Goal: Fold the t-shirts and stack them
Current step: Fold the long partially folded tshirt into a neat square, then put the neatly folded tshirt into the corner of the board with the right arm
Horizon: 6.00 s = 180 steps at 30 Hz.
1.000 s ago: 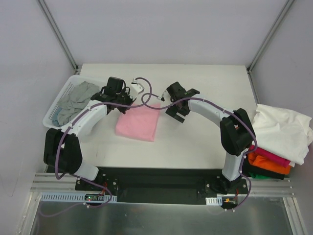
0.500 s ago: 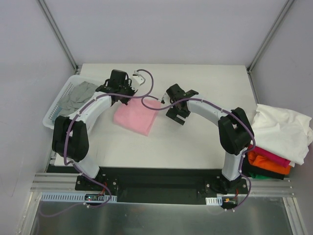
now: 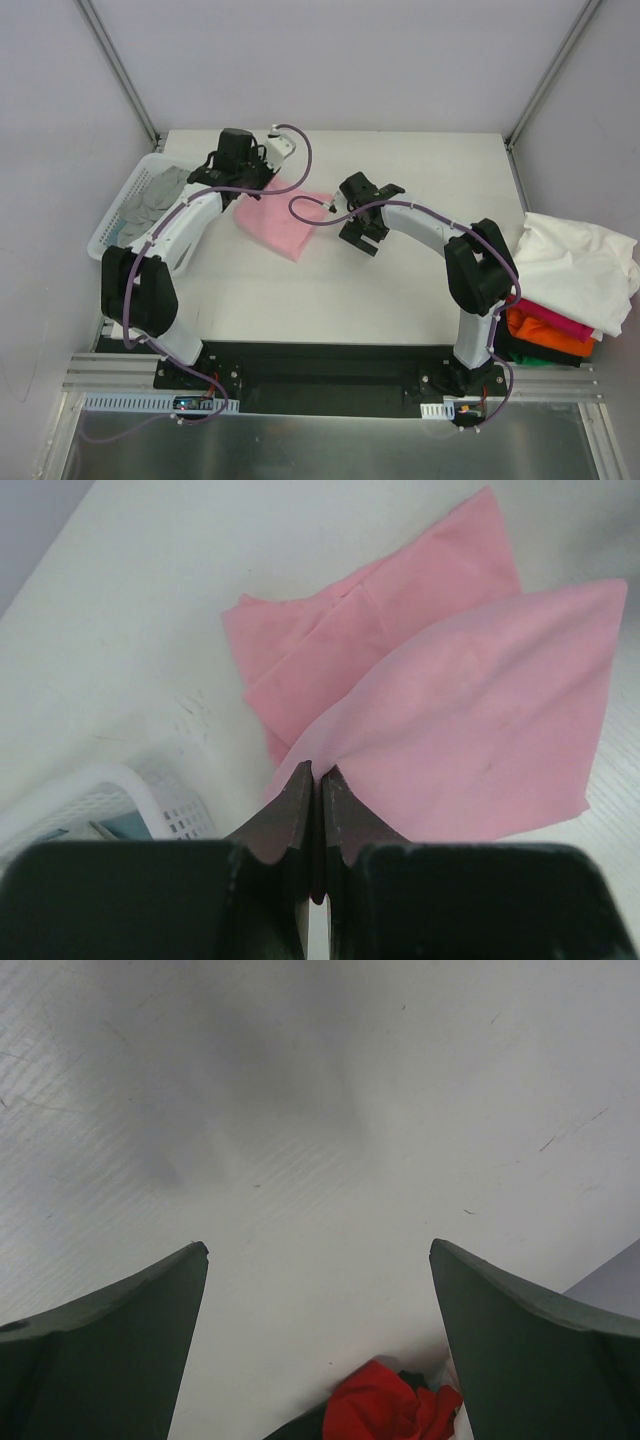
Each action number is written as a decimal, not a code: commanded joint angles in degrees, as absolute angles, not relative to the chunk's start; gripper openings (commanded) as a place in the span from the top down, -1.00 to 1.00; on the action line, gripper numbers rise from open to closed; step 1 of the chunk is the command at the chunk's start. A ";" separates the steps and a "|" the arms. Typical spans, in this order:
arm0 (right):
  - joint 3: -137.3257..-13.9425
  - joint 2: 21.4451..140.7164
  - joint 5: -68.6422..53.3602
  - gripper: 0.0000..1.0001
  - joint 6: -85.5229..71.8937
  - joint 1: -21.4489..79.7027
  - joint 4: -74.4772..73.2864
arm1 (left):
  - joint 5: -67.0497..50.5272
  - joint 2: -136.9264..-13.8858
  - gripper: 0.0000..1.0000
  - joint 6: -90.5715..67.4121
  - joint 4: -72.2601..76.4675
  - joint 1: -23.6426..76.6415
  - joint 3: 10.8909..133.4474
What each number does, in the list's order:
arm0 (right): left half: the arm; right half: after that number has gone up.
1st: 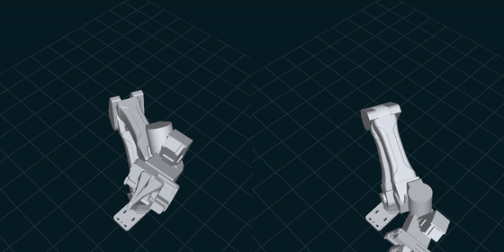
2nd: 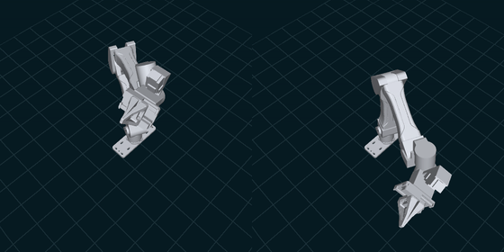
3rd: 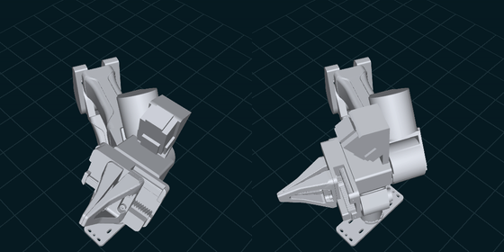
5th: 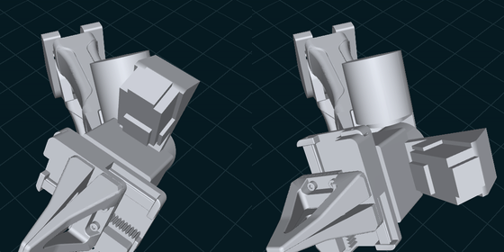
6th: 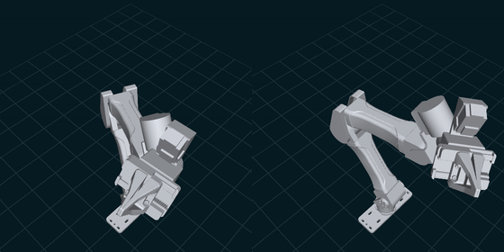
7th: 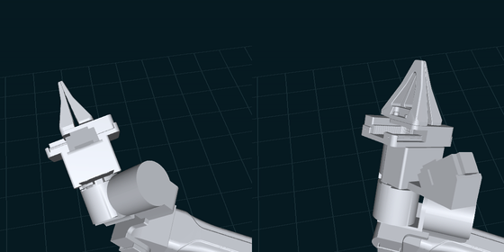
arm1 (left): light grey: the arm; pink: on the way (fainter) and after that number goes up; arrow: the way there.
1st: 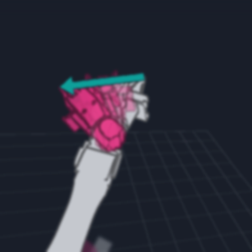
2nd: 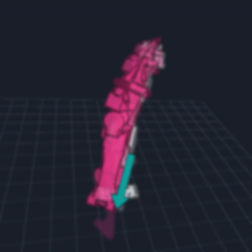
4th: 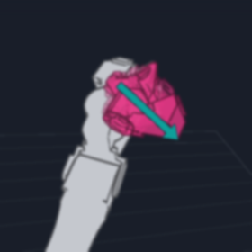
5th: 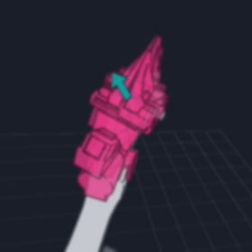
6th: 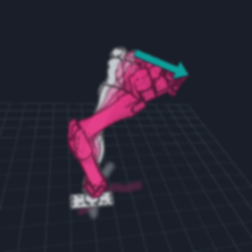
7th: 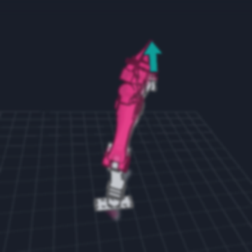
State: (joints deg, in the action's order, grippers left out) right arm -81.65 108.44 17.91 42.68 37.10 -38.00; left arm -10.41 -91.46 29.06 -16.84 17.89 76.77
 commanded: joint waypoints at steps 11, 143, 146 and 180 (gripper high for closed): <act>-82.18 108.90 15.82 -0.94 42.36 37.27 -40.16 | -11.78 -101.59 1.00 28.83 -15.47 17.31 87.27; -100.02 124.63 -50.62 -0.93 6.33 14.15 -39.21 | -7.47 -128.50 -0.76 9.32 -36.39 21.36 106.79; -100.54 125.42 -51.76 -0.93 5.36 14.15 -38.06 | -6.24 -128.58 -0.76 10.02 -36.47 21.27 107.14; -103.80 134.03 -61.44 -0.93 -2.81 15.64 -27.78 | -14.33 -134.91 -0.78 2.90 -40.17 25.66 113.56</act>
